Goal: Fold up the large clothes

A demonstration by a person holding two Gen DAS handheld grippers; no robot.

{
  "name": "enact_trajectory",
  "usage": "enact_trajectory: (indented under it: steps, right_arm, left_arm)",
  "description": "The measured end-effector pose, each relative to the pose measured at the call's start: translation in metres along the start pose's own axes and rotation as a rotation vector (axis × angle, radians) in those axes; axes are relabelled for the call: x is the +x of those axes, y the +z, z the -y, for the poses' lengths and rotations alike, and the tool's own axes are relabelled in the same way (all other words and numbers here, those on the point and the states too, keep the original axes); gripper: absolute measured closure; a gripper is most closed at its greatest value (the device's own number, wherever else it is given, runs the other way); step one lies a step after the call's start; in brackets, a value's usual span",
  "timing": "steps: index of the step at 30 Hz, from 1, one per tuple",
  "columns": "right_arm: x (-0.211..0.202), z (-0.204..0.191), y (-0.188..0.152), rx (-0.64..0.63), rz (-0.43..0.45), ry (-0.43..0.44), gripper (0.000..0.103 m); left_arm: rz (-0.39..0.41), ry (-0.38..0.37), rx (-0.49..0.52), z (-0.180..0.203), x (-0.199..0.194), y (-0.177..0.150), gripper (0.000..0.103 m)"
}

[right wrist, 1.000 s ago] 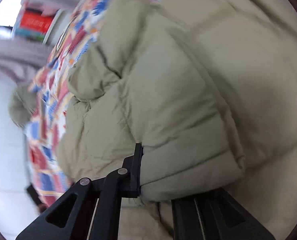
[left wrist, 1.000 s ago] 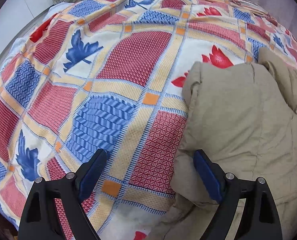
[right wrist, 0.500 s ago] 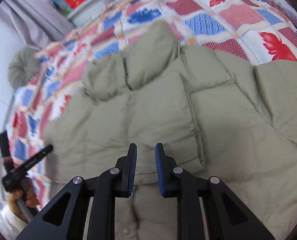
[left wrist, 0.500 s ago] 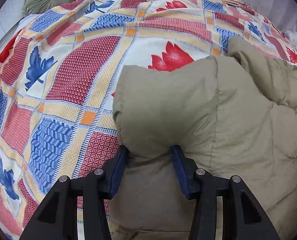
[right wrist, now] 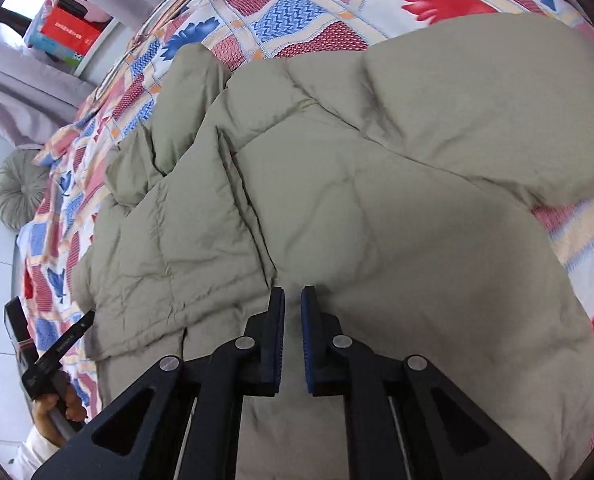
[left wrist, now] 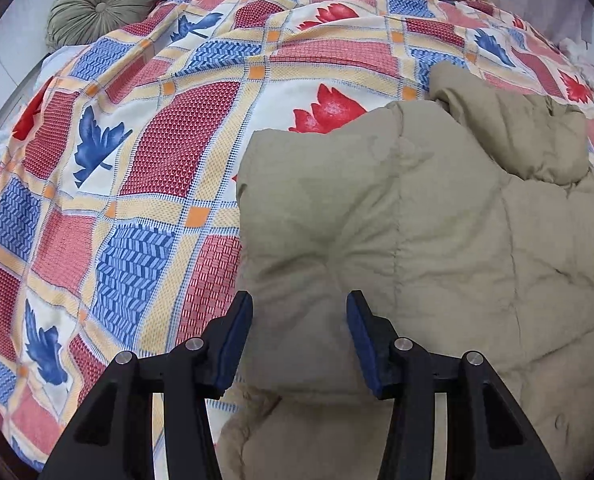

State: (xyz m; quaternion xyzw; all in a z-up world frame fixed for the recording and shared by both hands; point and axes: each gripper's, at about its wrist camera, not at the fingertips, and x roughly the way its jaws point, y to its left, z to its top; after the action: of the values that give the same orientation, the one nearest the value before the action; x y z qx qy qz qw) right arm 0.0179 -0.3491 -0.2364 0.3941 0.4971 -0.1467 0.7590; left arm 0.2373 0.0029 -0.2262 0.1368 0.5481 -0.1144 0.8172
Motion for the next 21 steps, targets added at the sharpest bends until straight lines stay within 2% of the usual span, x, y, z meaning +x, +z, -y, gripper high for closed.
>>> enact_trajectory:
  steps: [4, 6, 8, 9, 10, 11, 12, 15, 17, 19, 21]
  right_arm:
    - [-0.013, 0.014, -0.018, 0.027, -0.034, 0.029, 0.092]
    - [-0.018, 0.024, -0.029, 0.056, -0.057, 0.051, 0.087]
    - [-0.024, 0.032, -0.039, 0.076, -0.065, 0.06, 0.077]
    - [-0.028, 0.036, -0.043, 0.086, -0.065, 0.064, 0.074]
    - [-0.032, 0.04, -0.047, 0.096, -0.063, 0.066, 0.068]
    - [-0.037, 0.043, -0.051, 0.105, -0.059, 0.066, 0.062]
    - [-0.041, 0.047, -0.052, 0.114, -0.055, 0.068, 0.061]
    - [-0.058, 0.062, -0.056, 0.138, -0.036, 0.071, 0.059]
    - [-0.069, 0.074, -0.056, 0.154, -0.018, 0.074, 0.054]
    - [-0.079, 0.089, -0.054, 0.177, 0.001, 0.072, 0.049]
    - [-0.087, 0.105, -0.052, 0.205, 0.017, 0.068, 0.049]
  left_arm:
    - [-0.026, -0.032, 0.033, 0.019, -0.022, -0.023, 0.052]
    - [-0.046, -0.053, 0.06, 0.032, -0.032, -0.036, 0.052]
    - [-0.064, -0.072, 0.081, 0.046, -0.04, -0.047, 0.052]
    - [-0.07, -0.081, 0.089, 0.052, -0.044, -0.052, 0.046]
    - [-0.076, -0.09, 0.092, 0.06, -0.049, -0.057, 0.035]
    - [-0.074, -0.099, 0.089, 0.065, -0.054, -0.061, 0.011]
    - [-0.062, -0.109, 0.085, 0.071, -0.061, -0.065, 0.005]
    - [-0.05, -0.13, 0.112, 0.094, -0.076, -0.074, 0.005]
    - [-0.06, -0.14, 0.129, 0.11, -0.081, -0.078, 0.005]
    - [-0.058, -0.155, 0.148, 0.126, -0.087, -0.08, 0.0]
    - [-0.042, -0.159, 0.167, 0.142, -0.094, -0.081, 0.0]
